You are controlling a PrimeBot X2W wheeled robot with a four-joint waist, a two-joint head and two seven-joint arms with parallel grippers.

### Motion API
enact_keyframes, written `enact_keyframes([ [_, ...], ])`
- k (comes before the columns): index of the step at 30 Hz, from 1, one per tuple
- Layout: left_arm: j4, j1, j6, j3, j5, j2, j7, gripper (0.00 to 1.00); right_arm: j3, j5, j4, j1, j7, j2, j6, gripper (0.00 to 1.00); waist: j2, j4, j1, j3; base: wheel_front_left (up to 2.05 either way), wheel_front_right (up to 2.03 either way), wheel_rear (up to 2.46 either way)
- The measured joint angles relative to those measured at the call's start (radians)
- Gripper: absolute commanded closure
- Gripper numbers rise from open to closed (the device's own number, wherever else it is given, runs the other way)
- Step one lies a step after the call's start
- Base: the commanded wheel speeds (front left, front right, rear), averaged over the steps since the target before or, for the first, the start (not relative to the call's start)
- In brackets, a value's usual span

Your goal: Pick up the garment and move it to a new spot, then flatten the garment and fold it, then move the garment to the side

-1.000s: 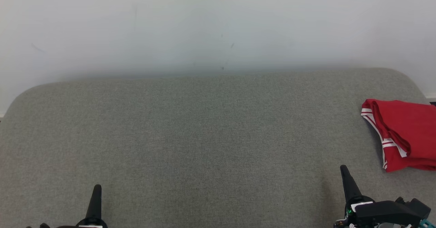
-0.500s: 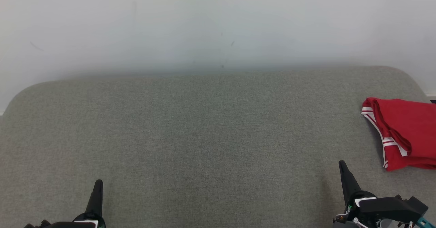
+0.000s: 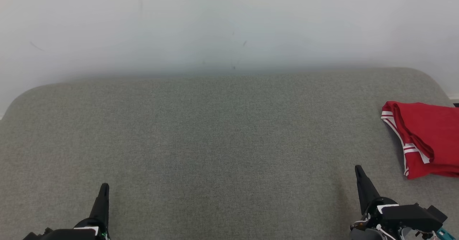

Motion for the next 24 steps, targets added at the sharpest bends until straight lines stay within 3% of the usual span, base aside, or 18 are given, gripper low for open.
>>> enact_keyframes([
  [11, 0.003, -0.015, -0.005, 0.002, -0.069, 0.000, 0.019, 1.00, 0.000, 0.077, -0.001, -0.012, 0.016, 0.000, 0.000, 1.00, 0.0000, 0.000, 0.0000, 0.006, 0.00, 0.00, 0.00],
  [24, 0.003, -0.016, -0.005, 0.002, -0.070, 0.000, 0.019, 1.00, 0.000, 0.078, -0.001, -0.013, 0.016, 0.000, 0.000, 1.00, 0.0000, 0.000, 0.0000, 0.006, 0.00, 0.00, 0.00],
])
